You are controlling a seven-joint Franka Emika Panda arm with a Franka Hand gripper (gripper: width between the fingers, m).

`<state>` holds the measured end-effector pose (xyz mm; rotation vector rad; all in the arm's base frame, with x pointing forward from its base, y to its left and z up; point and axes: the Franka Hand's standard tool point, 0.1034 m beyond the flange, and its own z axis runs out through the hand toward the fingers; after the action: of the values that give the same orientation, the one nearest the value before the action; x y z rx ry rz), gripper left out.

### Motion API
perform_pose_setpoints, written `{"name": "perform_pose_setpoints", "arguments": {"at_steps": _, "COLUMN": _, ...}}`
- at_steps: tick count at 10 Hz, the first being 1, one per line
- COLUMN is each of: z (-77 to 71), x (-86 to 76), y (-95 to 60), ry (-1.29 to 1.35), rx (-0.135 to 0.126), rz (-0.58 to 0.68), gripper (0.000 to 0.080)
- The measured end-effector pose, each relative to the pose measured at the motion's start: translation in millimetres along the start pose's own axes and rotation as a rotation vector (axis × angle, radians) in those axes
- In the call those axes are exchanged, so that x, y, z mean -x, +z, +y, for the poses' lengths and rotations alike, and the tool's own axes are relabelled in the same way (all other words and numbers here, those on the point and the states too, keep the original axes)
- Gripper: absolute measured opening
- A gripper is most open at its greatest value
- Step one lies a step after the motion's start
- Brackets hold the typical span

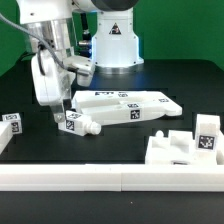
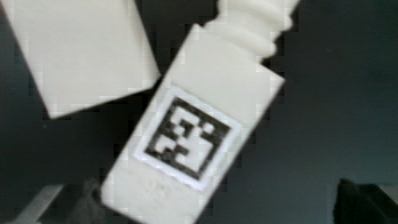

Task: Assemble chair

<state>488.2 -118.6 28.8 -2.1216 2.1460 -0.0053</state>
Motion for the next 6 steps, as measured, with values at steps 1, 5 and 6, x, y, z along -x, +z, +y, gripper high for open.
{"name": "perform_pose_setpoints", "arguments": {"at_steps": 1, "z": -2.1, "x": 0.3, "y": -0.4, "ry": -0.006, "rx": -0.014, "rz": 0.02, "gripper": 0.0649}}
{"name": "perform_pose_setpoints", "arguments": {"at_steps": 5, "z": -4.2, "x": 1.1, "y": -2.1, "ry": -0.009, "rx": -0.022, "rz": 0.028, "gripper": 0.0649}}
{"name": "perform_pose_setpoints", "arguments": {"at_steps": 6, "z": -7.3, "x": -0.9, "y": -7.7, "ry": -0.011, "rx": -0.033, "rz": 0.025, "gripper": 0.0649}}
